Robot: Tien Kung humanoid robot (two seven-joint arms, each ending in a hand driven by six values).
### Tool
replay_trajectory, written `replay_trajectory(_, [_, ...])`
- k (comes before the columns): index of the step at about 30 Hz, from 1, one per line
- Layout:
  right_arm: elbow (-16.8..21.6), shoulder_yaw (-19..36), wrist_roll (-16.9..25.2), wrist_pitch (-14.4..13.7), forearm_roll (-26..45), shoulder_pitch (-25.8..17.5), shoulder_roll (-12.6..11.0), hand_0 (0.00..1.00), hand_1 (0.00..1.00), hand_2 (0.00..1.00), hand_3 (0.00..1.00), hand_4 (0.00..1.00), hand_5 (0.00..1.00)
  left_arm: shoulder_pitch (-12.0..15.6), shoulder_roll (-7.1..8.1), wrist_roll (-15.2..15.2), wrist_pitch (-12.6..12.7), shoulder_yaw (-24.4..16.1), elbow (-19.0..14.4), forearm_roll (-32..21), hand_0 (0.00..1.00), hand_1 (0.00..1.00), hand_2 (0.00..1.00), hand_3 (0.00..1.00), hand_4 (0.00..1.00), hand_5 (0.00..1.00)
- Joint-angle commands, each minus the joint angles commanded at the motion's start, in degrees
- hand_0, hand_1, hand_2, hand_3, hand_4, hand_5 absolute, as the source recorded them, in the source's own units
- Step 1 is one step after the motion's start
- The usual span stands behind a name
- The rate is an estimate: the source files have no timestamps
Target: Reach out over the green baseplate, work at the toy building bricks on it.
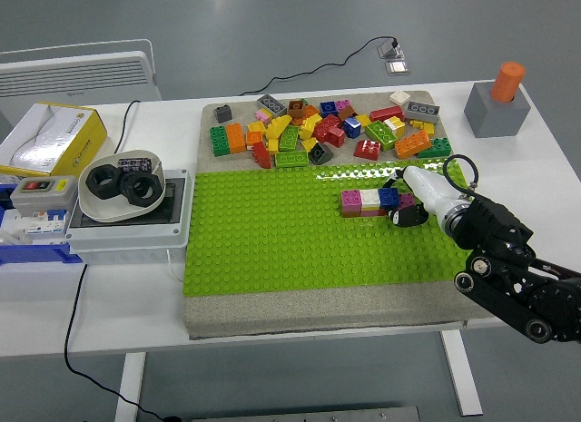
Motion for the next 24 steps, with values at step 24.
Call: replay_trajectory(24, [0.1,-0.2,0.1,0.1,0.3,-0.2,-0.1,0.861,0.851,0.894,0.762,0.681,0.118,0.3,-0.20,0.2,0.2,-0.2,-0.1,0.2,0.642,0.571,0.743,0.973,0.998,0.998])
